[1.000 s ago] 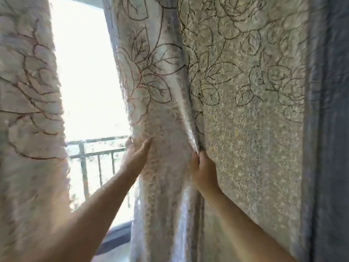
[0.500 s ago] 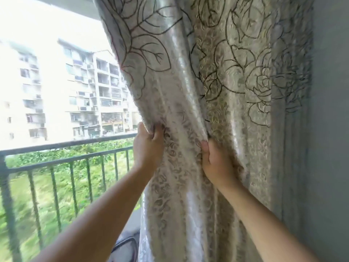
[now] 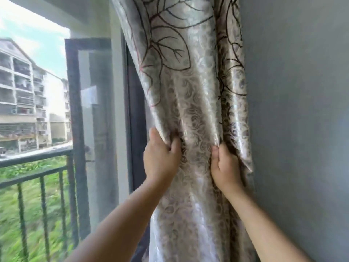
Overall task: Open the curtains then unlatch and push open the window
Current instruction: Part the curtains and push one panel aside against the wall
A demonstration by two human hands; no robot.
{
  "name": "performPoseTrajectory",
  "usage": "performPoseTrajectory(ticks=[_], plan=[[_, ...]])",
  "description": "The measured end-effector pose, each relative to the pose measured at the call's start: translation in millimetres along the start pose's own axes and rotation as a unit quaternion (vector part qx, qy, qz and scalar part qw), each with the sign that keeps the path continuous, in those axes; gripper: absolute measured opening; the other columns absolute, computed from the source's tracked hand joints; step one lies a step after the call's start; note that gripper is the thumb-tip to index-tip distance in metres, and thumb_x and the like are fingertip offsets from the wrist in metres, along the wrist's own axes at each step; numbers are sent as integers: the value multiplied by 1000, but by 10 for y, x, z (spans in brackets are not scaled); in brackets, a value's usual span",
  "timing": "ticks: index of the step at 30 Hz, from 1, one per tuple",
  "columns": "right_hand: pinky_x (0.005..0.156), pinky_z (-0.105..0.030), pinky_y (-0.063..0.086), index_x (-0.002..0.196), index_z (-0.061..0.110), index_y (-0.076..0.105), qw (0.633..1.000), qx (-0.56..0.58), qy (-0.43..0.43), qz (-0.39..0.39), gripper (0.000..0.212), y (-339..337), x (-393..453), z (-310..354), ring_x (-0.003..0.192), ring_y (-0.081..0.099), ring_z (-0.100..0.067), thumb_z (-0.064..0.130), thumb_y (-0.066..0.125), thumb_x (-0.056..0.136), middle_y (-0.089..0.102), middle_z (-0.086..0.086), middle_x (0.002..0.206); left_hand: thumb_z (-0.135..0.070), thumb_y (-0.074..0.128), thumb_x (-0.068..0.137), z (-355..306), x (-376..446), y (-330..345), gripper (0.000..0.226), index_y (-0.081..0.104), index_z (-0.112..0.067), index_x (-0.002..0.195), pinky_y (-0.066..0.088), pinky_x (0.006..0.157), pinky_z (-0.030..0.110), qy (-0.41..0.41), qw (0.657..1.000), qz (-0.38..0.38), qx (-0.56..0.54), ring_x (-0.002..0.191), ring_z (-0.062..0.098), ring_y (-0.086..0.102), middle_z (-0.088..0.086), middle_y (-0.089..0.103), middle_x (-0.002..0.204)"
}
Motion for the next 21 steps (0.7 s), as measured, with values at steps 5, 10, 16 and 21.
performPoseTrajectory(ticks=[5,10,16,21], plan=[[40,-26,30,66,-5,46,997,-75,18,-8,25,-22,76,-557,35,53,-37,12,38,83,54,-27,43,-24,48,80,171,44,636,23,40,-8,95,34,60,34,8,999,47,-21,78,35,54,7,48,79],[41,-25,34,64,-1,44,992,-119,9,-34,23,-94,202,-1098,34,52,-36,12,39,83,54,-26,43,-26,46,79,137,40,1271,20,30,-14,82,31,57,34,30,997,46,-60,68,35,49,10,48,71],[39,-23,23,67,16,30,990,-135,-14,-33,20,9,447,-1860,29,44,-27,11,39,84,46,-17,37,-29,42,78,274,207,2093,19,28,-17,81,33,54,34,33,994,65,-84,61,29,43,-4,40,59],[39,-21,19,66,16,29,991,-133,-7,-21,21,229,618,-2552,31,48,-31,13,39,84,46,-16,37,-33,41,77,445,348,2801,26,30,-10,85,34,52,34,13,997,57,-50,62,34,51,12,51,69]])
Point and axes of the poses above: each hand's wrist, its own x-axis towards the middle knuckle, its own y-axis out of the palm, z = x × y, the point moved 1 cm from there along x, towards the middle knuckle
